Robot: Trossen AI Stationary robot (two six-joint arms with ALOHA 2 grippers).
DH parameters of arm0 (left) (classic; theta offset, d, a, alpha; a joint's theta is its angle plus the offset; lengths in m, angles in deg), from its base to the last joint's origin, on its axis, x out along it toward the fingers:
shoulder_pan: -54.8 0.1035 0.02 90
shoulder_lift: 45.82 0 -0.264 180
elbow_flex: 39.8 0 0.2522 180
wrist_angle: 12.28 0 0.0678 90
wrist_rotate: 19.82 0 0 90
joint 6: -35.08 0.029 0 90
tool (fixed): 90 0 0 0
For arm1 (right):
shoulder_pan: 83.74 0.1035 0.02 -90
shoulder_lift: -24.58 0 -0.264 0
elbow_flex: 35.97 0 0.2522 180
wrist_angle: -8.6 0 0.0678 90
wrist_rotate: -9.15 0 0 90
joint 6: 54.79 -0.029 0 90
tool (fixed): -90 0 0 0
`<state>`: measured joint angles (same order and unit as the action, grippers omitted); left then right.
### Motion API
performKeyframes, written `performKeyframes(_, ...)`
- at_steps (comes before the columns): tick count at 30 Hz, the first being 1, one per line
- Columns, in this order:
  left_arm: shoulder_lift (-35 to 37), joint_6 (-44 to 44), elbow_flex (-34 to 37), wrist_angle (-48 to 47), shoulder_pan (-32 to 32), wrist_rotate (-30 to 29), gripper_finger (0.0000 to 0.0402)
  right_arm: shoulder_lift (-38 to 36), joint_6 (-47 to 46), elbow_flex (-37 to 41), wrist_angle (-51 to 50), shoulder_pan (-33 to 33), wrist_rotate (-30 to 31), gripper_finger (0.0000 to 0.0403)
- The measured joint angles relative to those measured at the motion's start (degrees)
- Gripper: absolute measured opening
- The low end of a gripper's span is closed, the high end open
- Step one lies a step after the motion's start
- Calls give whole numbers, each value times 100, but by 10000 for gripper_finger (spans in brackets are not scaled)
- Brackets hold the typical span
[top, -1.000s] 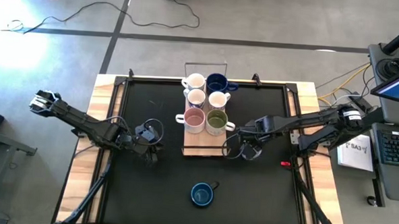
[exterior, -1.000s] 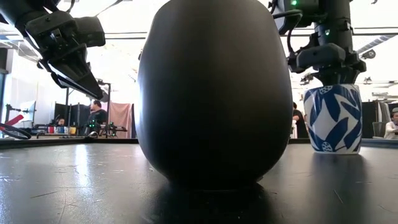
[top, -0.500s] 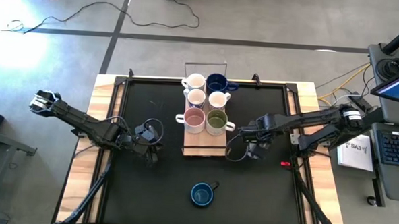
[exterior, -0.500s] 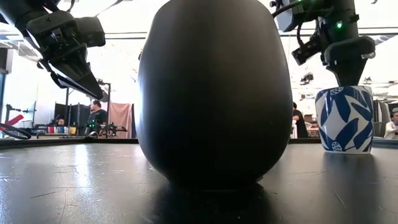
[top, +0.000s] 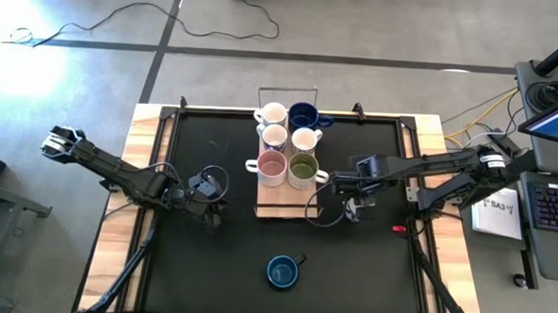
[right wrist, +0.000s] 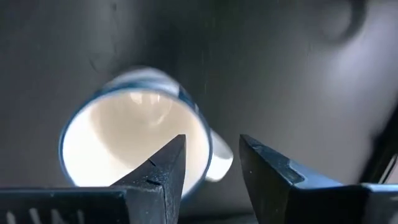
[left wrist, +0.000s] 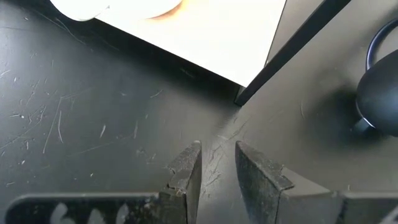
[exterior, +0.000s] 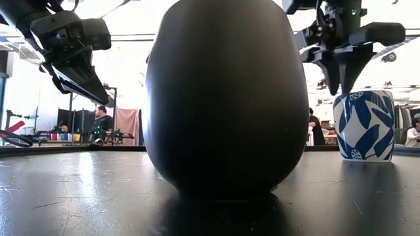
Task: Place coffee mugs
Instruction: Put the blue patterned mug on the shelf
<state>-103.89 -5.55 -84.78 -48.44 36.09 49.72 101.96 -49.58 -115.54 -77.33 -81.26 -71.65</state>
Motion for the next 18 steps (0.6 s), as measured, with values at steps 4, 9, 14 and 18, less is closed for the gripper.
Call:
performKeyframes(4,0,0,0,-1,0,0,80,61,696,10,398,0,-6,136)
performKeyframes(9,0,0,0,-30,-1,0,80,249,1315,29,436,0,-27,132)
performKeyframes(14,0,14,0,-106,-1,0,80,488,1760,31,422,0,-58,125)
performKeyframes(18,0,57,0,-107,-1,0,80,696,1943,31,419,0,-63,111)
